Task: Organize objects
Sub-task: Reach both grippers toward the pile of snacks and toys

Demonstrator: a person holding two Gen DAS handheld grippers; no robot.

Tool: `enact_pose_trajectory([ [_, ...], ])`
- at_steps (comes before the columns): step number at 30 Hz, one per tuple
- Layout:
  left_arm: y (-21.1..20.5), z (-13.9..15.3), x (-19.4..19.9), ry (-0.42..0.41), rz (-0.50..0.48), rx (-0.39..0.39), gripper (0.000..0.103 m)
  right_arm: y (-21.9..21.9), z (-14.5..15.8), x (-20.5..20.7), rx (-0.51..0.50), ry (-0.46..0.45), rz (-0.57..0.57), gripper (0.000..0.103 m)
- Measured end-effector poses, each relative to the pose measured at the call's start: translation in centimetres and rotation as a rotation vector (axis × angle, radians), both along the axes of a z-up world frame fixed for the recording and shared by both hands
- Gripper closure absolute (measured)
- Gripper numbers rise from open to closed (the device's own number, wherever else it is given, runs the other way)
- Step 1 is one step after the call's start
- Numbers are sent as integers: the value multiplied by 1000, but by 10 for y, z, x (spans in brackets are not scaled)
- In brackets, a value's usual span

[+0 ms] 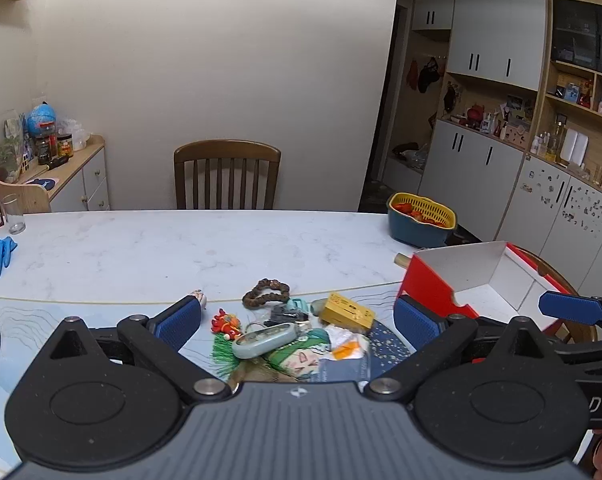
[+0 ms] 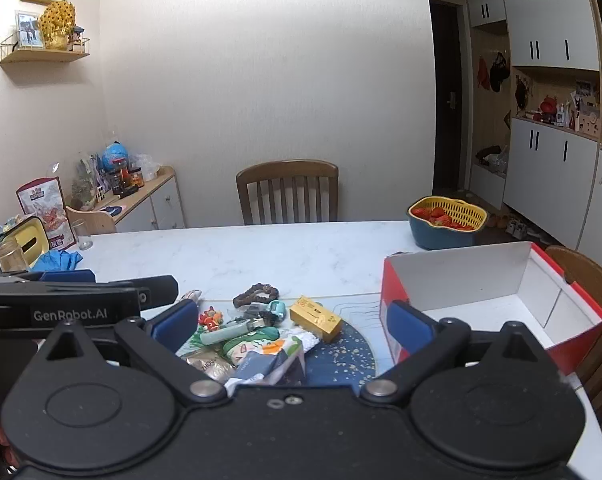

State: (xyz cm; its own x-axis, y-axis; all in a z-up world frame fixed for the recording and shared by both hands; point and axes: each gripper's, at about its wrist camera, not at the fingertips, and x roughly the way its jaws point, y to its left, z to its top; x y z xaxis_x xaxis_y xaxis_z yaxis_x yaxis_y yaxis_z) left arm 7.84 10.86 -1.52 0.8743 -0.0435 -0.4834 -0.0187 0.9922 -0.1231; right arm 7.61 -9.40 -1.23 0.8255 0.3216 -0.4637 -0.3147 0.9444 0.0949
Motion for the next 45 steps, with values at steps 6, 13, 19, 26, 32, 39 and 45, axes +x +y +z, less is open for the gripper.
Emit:
enact_pose_trajectory([
  [6,18,-8,16,19,-14,-10,0,17,-7,12,-15,23,-1,5],
  [13,37,-19,36,46,-45,-31,0,36,-14,29,-31,62,2,7],
  [19,55,-38,55,99,-38,-50,0,37,-26,46,-29,125,-49,10],
  [26,62,-76,71,193,-72,-23,1,31,-53,75,-8,254,-126,17],
  [32,63,-108,81,285,-119,-23,5,42,-75,90,-24,338,-119,19],
  [39,63,-128,92,358,-164,-81,8,58,-93,103,-39,417,-103,26],
  [45,59,-142,97,405,-205,-110,17,63,-111,109,-52,478,-120,33],
])
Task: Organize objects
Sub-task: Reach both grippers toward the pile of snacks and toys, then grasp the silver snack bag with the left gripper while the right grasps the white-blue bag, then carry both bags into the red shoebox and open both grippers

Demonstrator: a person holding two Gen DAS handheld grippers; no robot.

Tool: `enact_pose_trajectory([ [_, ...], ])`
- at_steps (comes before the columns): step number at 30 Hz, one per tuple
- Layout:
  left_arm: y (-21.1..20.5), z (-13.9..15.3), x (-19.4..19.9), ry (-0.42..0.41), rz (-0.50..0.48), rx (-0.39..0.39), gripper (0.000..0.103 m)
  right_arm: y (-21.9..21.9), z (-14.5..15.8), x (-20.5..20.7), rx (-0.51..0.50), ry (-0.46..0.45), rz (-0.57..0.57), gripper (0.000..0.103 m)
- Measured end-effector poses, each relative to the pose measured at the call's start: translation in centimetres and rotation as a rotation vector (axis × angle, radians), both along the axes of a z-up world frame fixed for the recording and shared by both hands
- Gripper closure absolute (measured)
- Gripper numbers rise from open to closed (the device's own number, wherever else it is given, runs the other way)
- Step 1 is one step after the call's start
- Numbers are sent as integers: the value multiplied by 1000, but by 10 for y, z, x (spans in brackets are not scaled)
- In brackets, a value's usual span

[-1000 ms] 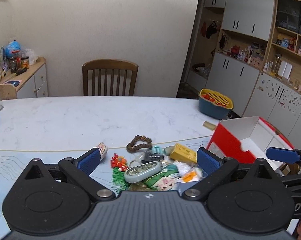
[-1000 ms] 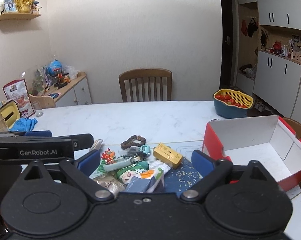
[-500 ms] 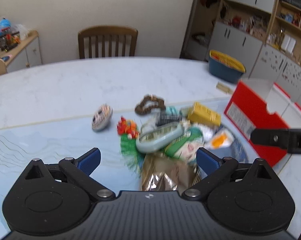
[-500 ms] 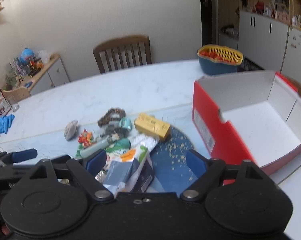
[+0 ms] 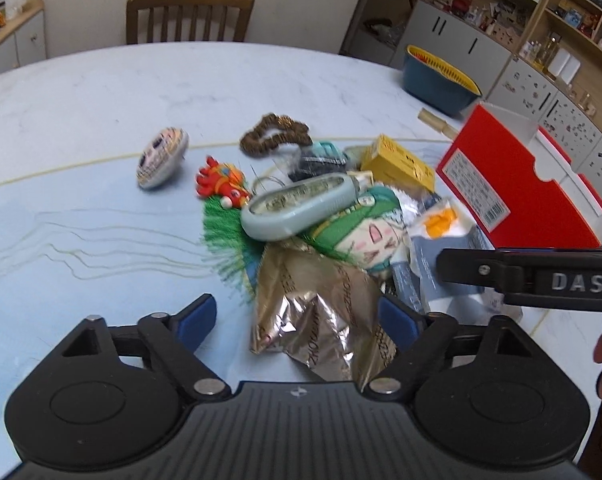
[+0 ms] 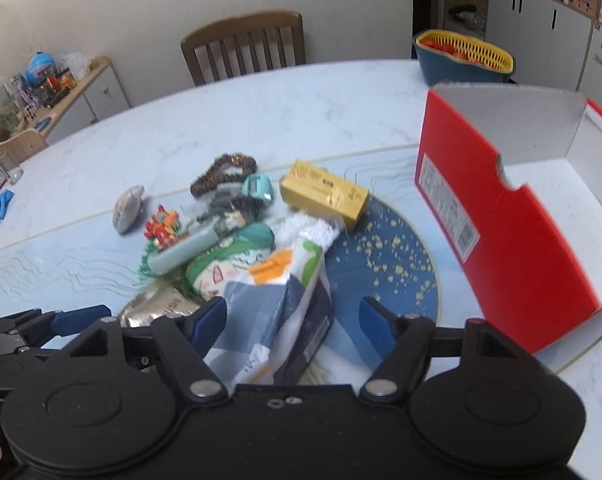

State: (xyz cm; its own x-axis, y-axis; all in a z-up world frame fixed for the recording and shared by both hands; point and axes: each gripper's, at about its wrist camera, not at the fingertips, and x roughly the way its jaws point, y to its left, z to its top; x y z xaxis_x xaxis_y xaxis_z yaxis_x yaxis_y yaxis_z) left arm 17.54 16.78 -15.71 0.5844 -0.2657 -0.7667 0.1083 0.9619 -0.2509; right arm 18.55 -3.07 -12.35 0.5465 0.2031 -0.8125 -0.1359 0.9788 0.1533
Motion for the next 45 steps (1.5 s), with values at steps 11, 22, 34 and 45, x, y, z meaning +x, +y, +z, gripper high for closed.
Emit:
enact_pose_trajectory([
  [11,-3,-7,-3,8,-23,-44,43,0,-13,0,83,70,-30,61],
  [22,-10,4,-13,-11,-29,-29,57,-6,-1,-15,103,28,-40,85],
  [34,-22,51,-39,-76,15,-28,57,-33,35,-36,131,-56,32,87],
  [45,-77,107,-31,-201,42,32,57,-103,79,-29,196,-139,66,86],
])
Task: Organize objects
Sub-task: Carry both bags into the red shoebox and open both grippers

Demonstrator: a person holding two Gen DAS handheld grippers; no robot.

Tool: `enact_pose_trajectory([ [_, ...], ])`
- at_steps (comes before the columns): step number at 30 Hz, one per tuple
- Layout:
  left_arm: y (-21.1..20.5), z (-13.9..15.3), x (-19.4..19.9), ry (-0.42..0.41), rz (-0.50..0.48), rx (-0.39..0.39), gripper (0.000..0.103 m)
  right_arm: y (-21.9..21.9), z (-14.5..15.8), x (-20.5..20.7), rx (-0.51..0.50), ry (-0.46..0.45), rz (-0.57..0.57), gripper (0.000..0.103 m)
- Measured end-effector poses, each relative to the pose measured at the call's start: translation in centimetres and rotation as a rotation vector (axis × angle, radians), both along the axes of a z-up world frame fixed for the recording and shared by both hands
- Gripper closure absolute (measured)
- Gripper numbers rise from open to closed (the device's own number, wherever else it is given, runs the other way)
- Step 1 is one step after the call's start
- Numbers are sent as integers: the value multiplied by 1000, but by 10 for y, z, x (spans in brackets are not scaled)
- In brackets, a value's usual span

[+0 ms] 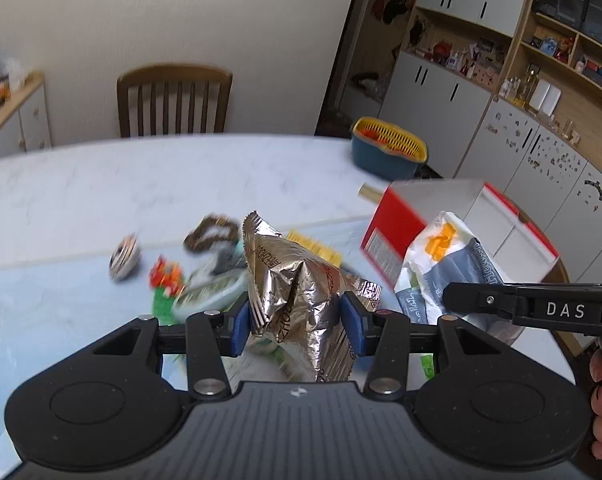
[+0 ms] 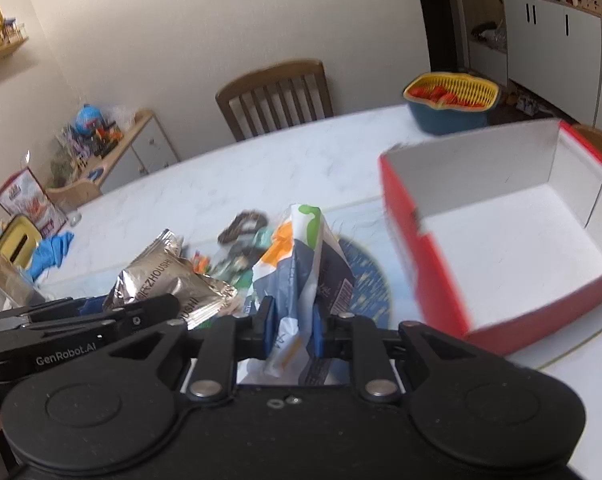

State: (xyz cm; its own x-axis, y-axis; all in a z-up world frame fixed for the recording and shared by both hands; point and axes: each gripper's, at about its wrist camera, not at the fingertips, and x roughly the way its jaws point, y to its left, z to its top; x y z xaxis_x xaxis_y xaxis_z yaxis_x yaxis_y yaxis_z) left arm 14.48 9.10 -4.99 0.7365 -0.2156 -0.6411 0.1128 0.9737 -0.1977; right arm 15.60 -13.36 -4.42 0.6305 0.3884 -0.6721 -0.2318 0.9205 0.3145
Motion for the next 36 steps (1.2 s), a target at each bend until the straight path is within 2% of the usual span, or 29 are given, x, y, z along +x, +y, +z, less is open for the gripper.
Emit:
enact_pose_trajectory([
  [8,-63,32,26,-59,-30,0,57,-67,25,22,21,-67,-32,86],
  [15,-129,39,58,-37,-115,-31,57,-132,29,40,18,-84,-92,86],
  [27,-224,2,116,92,-222,-7,57,-195,2,80,-78,-26,-122,86],
  [36,-261,-42,159,237,-217,50,57,-211,-34,124,-118,86,-94,85],
])
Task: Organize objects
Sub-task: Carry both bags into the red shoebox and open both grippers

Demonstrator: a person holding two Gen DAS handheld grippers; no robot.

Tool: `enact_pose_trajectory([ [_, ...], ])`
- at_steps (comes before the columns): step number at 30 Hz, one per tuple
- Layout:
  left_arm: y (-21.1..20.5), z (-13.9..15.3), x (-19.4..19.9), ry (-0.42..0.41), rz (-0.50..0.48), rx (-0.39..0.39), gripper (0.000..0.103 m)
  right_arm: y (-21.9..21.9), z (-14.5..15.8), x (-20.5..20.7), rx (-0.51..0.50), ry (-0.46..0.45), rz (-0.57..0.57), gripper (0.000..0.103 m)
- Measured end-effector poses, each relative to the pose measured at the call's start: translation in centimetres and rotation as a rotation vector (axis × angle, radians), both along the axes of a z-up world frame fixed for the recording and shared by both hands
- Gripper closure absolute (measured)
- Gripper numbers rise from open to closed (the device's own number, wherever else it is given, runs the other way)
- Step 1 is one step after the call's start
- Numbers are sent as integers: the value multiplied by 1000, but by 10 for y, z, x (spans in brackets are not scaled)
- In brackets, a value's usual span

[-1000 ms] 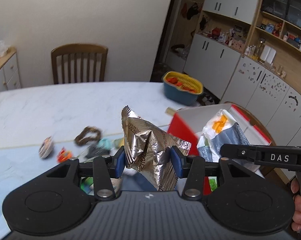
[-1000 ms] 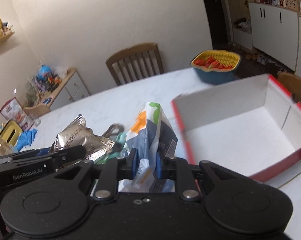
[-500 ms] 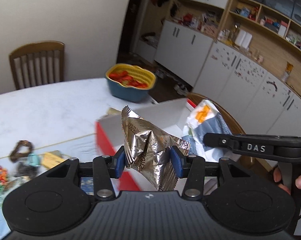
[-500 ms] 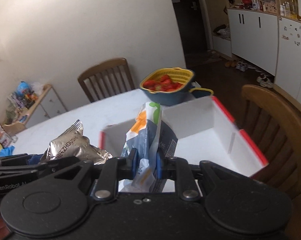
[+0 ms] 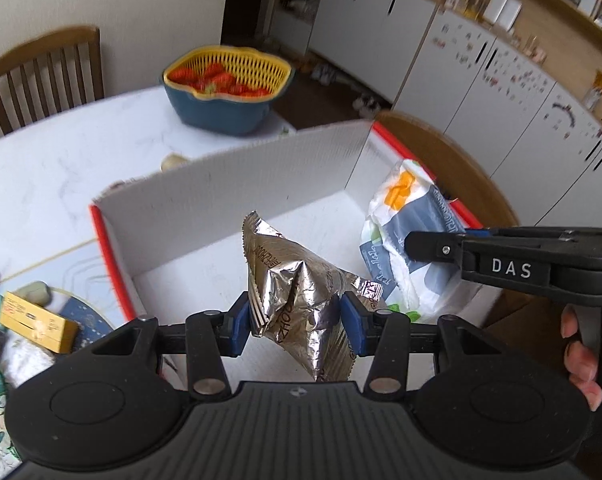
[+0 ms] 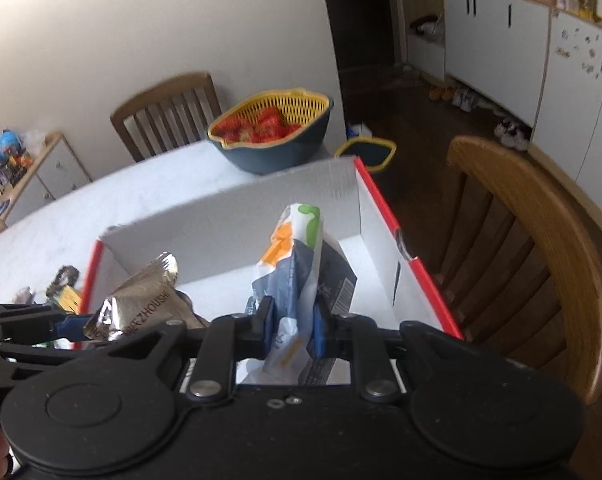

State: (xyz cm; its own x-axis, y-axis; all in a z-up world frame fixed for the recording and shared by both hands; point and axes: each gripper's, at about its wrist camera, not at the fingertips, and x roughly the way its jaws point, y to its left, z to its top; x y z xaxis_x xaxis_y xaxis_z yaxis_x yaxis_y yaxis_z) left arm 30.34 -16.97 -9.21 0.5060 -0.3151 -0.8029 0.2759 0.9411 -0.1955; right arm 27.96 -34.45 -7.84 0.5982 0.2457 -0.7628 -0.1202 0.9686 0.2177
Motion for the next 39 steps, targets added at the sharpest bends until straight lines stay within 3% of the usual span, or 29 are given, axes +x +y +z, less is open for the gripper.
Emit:
enact_pose_trajectory([
  [4,-8,-18,15,70,-4,35,57,1,-17,14,-28,45,22,86],
  [15,-29,-41,39,169,-26,120,56,7,-43,33,-67,112,56,86],
  [25,-33,-56,49,244,-32,122,51,4,-56,41,-62,152,65,80],
  [28,-31,-56,49,243,-24,112,45,4,-55,42,-58,153,62,78],
  [39,-11,-29,30,155,9,43,45,-4,-33,25,-13,103,43,67],
])
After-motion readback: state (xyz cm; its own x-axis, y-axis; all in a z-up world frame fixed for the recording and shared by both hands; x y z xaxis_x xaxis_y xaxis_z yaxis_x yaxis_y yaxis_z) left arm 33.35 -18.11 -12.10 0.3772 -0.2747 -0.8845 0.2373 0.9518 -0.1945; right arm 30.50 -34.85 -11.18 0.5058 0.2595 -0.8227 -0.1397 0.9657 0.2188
